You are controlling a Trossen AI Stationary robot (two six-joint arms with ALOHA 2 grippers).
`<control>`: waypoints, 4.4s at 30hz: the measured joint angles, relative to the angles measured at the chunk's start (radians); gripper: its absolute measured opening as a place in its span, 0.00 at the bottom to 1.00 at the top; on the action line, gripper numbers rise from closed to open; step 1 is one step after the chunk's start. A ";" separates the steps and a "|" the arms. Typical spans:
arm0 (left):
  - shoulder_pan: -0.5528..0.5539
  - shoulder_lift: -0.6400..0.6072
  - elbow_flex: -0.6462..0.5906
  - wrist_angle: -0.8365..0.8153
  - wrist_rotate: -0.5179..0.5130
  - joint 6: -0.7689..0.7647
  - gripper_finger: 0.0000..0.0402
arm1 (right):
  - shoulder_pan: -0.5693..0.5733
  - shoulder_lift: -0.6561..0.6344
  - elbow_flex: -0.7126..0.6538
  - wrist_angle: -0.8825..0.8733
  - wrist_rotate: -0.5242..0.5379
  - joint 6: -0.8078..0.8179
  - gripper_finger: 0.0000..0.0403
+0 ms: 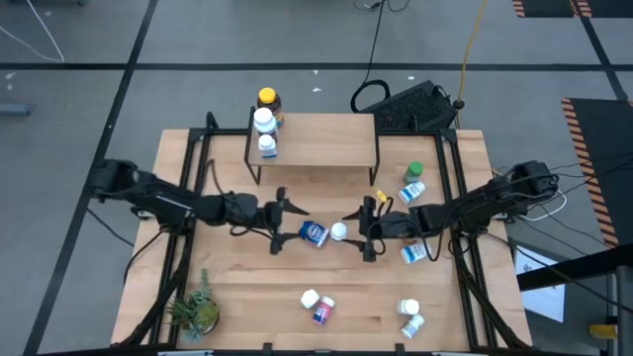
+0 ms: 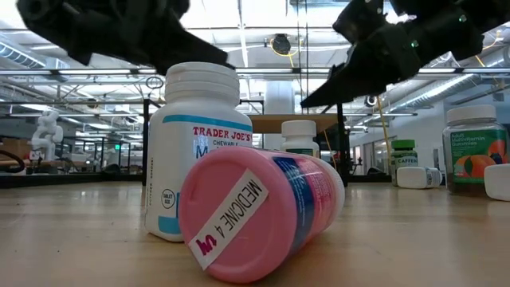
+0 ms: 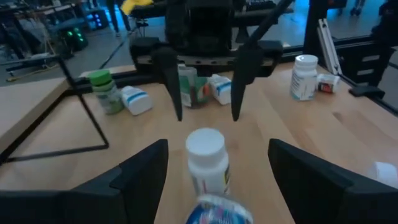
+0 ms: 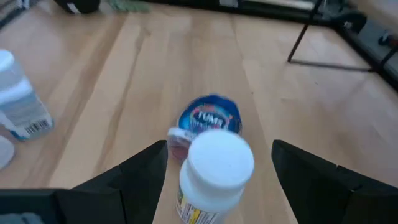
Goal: Pick and place medicine bottles onto shelf by color
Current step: Put the white green medicine bottle on the shelf
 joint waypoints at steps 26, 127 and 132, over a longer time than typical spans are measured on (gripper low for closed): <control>-0.010 0.512 0.431 -0.154 -0.103 -0.015 0.86 | 0.007 -0.382 -0.026 -0.190 0.157 0.015 0.70; 0.015 -0.183 0.303 -0.686 -0.601 -0.105 0.76 | -0.689 0.000 0.407 -0.074 -0.608 -0.071 0.73; -0.013 -0.167 0.129 -0.438 -0.600 -0.132 0.73 | -0.735 0.097 0.521 -0.064 -0.637 -0.119 0.81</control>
